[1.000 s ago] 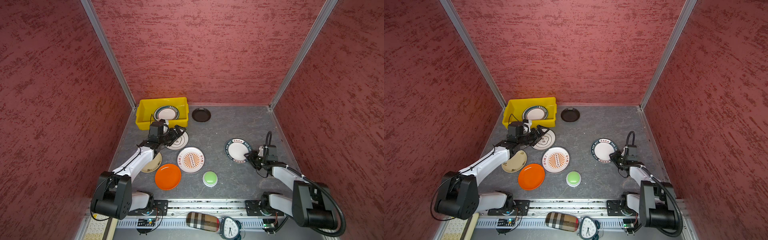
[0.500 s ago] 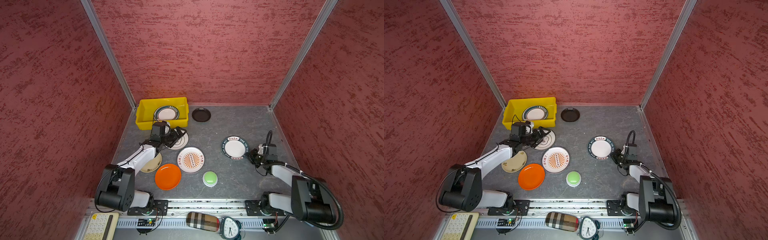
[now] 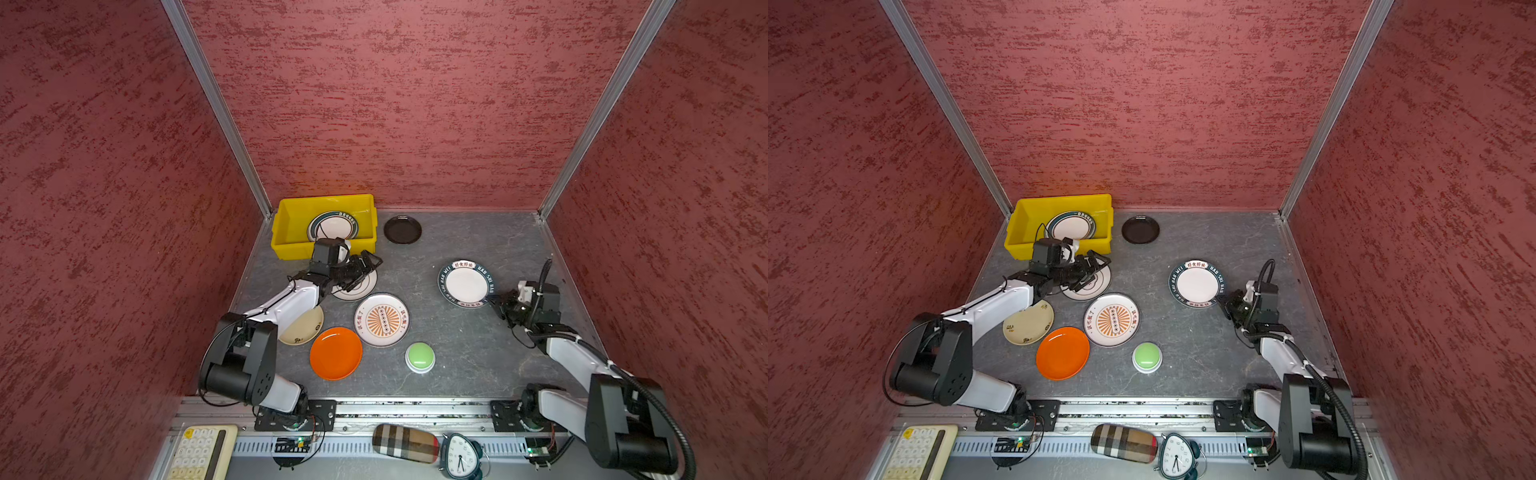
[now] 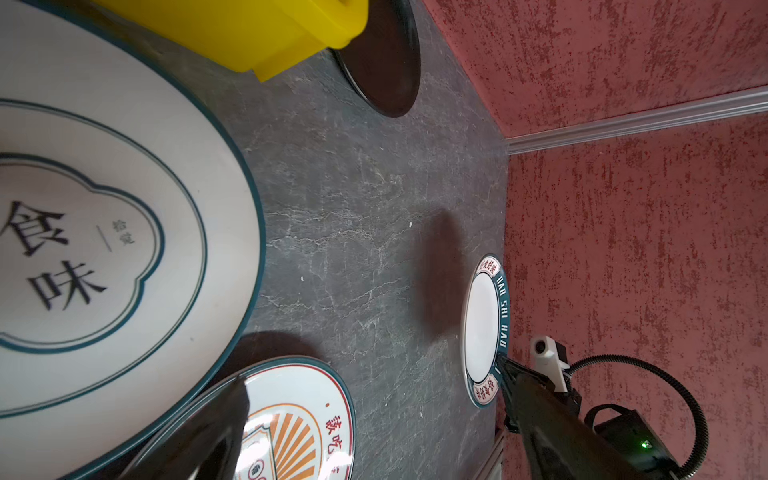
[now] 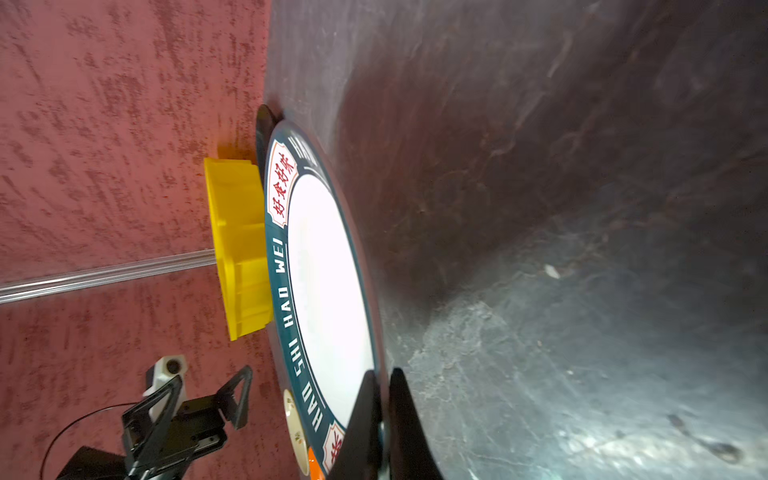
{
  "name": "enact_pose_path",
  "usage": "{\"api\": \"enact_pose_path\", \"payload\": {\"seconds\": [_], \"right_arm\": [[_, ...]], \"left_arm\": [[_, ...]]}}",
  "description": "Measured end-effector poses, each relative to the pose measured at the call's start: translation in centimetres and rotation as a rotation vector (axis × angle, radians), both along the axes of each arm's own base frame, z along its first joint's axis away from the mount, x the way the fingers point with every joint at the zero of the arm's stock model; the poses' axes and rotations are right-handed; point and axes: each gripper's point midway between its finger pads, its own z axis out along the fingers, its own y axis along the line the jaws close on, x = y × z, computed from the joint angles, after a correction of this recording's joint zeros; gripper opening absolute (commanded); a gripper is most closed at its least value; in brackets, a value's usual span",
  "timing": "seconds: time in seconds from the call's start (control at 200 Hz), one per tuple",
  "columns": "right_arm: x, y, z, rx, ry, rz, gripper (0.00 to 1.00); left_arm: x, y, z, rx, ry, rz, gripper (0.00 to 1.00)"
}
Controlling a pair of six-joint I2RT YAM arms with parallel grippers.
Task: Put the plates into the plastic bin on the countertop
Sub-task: 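Lift the upright plate toward the left gripper while the left gripper reaches to it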
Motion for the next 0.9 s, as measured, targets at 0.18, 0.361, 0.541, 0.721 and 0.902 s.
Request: {"api": "enact_pose_path", "payload": {"seconds": [0.18,0.361,0.541,0.721,0.902], "right_arm": [[0.8,1.3,2.7,0.020,-0.049,0.038,0.00],[2.0,4.4,6.3,0.024,-0.131,0.126,0.00],[2.8,8.0,6.5,0.036,-0.119,0.215,0.00],[3.5,10.6,5.7,0.048,-0.092,0.272,0.00],[4.5,12.6,6.0,0.056,-0.103,0.315,0.00]], "left_arm": [[0.2,-1.4,0.4,0.003,-0.018,-0.042,1.00],[0.1,-2.7,0.2,-0.002,-0.015,-0.078,0.99],[0.0,-3.5,0.8,-0.019,-0.029,-0.099,0.90],[0.1,-4.1,1.5,-0.046,-0.053,-0.101,0.86],[0.0,-4.6,1.7,-0.055,-0.060,-0.107,0.81]]}}
